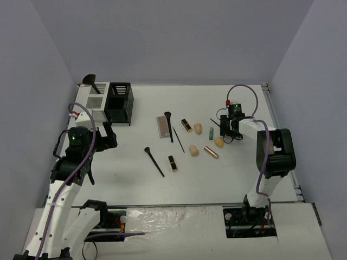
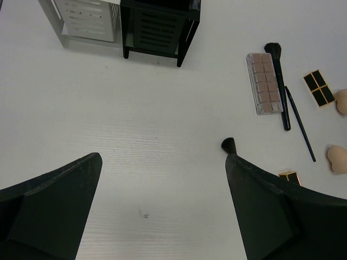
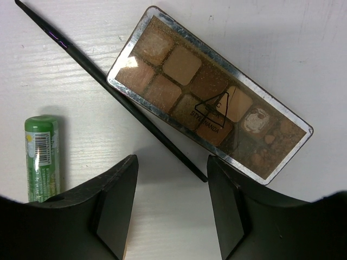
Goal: Organize the makeup
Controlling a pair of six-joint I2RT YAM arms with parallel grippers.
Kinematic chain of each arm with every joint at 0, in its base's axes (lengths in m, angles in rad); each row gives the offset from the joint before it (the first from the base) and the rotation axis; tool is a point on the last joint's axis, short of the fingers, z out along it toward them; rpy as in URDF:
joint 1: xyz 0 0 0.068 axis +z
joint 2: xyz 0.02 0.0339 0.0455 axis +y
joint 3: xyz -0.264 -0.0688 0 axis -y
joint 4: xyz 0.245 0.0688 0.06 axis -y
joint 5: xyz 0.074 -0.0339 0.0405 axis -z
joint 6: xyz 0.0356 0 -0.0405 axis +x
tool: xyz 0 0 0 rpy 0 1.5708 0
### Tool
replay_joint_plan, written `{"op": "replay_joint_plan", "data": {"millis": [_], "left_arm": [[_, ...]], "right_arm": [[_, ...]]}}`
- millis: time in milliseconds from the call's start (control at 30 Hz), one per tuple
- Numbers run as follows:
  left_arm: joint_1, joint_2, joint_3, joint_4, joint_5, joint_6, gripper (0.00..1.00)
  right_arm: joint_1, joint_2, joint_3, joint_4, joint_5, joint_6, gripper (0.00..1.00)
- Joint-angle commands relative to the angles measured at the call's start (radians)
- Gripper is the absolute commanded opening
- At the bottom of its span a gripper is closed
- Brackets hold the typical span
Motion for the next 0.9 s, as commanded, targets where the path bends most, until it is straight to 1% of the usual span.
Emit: {"op": "replay_joint_plan", "data": {"millis": [0, 167, 233, 533, 600, 633, 800, 867], "left_arm": [[-0.006, 0.01, 0.024, 0.049, 0.0, 0.014, 0.97], [-0.006, 0.01, 0.024, 0.051, 0.0, 0.014, 0.97], [-0.006, 0.007, 0.024, 0.05, 0.0, 0.016, 0.97], [-0.006, 0.007, 0.022, 0.051, 0.035, 0.014, 0.97], [-0.006, 0.006, 0.021, 0.051, 0.042, 0.016, 0.97], [-0.006, 0.005, 0.021, 0.052, 0.045, 0.015, 0.97], [-0.006, 0.005, 0.016, 0.071, 0.08, 0.006, 0.97], [-0.006, 0.012, 0.015, 0.073, 0.096, 0.003, 0.97]], "right_arm": [[-0.009, -0.013, 0.044, 0.013, 0.037, -0.037, 0.51], [-0.008, 0.007, 0.06, 0.007, -0.011, -0.047, 0.49], [-0.005, 0.021, 0.061, 0.004, -0.048, -0.047, 0.45], [0.031, 0.066, 0.061, -0.053, -0.074, -0.054, 0.28], [0.039, 0.073, 0.063, -0.064, -0.082, -0.056, 0.16], [0.042, 0.072, 0.064, -0.067, -0.085, -0.057, 0.13], [0.058, 0.065, 0.081, -0.07, -0.096, -0.07, 0.01], [0.065, 0.063, 0.093, -0.07, -0.092, -0.083, 0.0]]}}
